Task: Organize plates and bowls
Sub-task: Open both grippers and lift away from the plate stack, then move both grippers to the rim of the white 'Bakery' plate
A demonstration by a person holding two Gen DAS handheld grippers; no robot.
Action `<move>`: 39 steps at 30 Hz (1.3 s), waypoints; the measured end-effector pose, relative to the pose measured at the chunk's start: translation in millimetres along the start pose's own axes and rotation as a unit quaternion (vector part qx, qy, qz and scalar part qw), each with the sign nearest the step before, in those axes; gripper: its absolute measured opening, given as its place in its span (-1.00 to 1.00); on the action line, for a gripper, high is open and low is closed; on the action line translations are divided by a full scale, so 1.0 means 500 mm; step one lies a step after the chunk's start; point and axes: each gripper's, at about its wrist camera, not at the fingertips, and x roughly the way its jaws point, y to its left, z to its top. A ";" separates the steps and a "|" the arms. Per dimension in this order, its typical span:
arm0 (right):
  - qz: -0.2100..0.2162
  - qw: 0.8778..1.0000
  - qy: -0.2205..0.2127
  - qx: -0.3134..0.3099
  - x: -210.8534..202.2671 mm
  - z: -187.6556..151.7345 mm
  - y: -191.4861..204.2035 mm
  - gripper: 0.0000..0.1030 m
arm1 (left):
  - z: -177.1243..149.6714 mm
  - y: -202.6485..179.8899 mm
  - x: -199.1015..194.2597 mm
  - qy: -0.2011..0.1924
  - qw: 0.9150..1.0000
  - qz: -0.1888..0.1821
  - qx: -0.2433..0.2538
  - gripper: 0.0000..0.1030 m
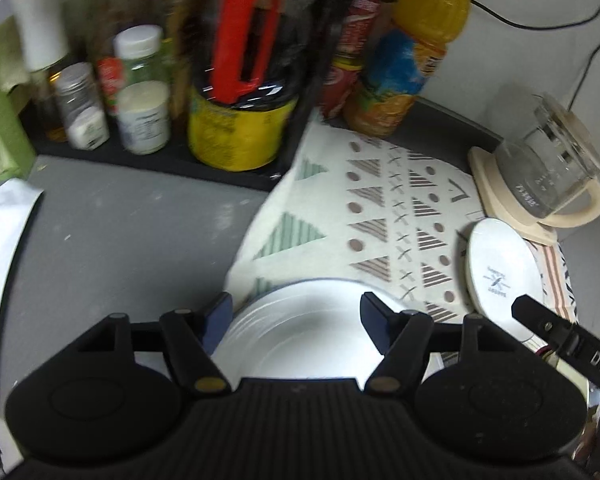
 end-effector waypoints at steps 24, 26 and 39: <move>-0.117 0.973 0.015 0.196 0.054 0.060 -0.242 0.10 | 0.090 -0.244 0.183 0.061 0.985 -0.095 0.133 0.33; -0.116 0.970 0.024 0.210 0.061 0.060 -0.258 0.10 | 0.094 -0.264 0.202 0.068 0.983 -0.097 0.139 0.33; -0.154 0.948 0.099 0.262 0.146 0.084 -0.347 0.10 | 0.114 -0.337 0.323 0.119 0.974 -0.112 0.156 0.28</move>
